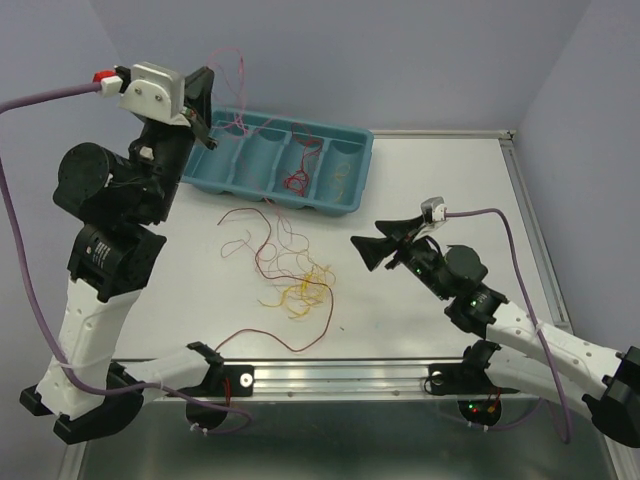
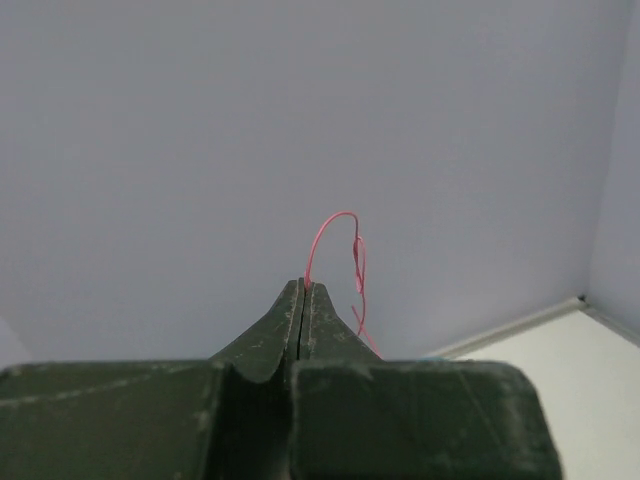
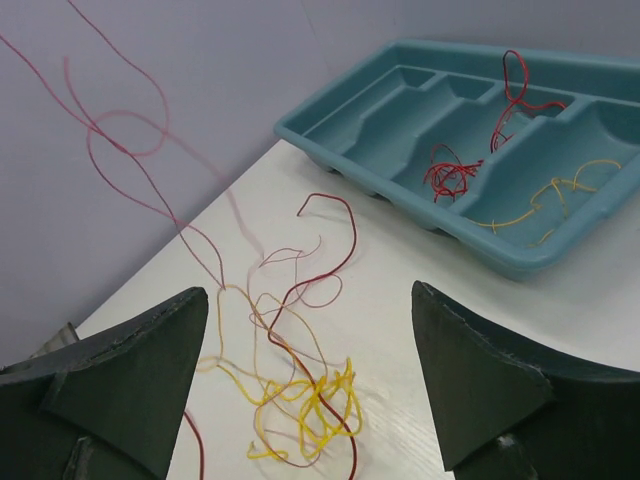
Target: Untangle the cables
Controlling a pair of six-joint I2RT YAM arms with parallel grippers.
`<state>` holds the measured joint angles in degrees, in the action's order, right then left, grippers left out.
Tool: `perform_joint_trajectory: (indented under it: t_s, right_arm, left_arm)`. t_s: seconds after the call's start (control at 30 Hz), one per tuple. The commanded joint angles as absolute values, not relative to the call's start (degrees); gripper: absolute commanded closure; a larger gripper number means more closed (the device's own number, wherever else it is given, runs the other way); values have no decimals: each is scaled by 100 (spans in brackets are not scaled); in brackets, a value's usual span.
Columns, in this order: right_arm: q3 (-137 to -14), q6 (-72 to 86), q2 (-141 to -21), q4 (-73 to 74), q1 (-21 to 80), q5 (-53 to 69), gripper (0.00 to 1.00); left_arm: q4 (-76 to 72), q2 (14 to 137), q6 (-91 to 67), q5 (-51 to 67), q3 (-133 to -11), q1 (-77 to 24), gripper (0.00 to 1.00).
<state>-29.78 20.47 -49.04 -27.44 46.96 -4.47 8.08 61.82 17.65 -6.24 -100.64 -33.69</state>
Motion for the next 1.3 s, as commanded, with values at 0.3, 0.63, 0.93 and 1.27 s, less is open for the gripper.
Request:
perform_joint_trajectory:
  t_s: [0.3, 0.63, 0.93, 1.27]
  right_arm:
    - [-2970, 1837, -5747, -3507, 4728, 1010, 7]
    - [-3523, 1556, -7487, -4026, 4956, 1847, 0]
    - [-4201, 1441, -8551, -4096, 5202, 1363, 0]
    - [-4167, 1669, -8649, -4148, 5335, -180, 98]
  left_arm:
    - [351, 6452, 1829, -563, -10986, -3401, 100]
    - [554, 6267, 923, 316, -11294, -3393, 100]
    - [527, 6398, 177, 720, -11566, -3401, 100]
    - [-43, 6241, -344, 57, -11347, -3393, 100]
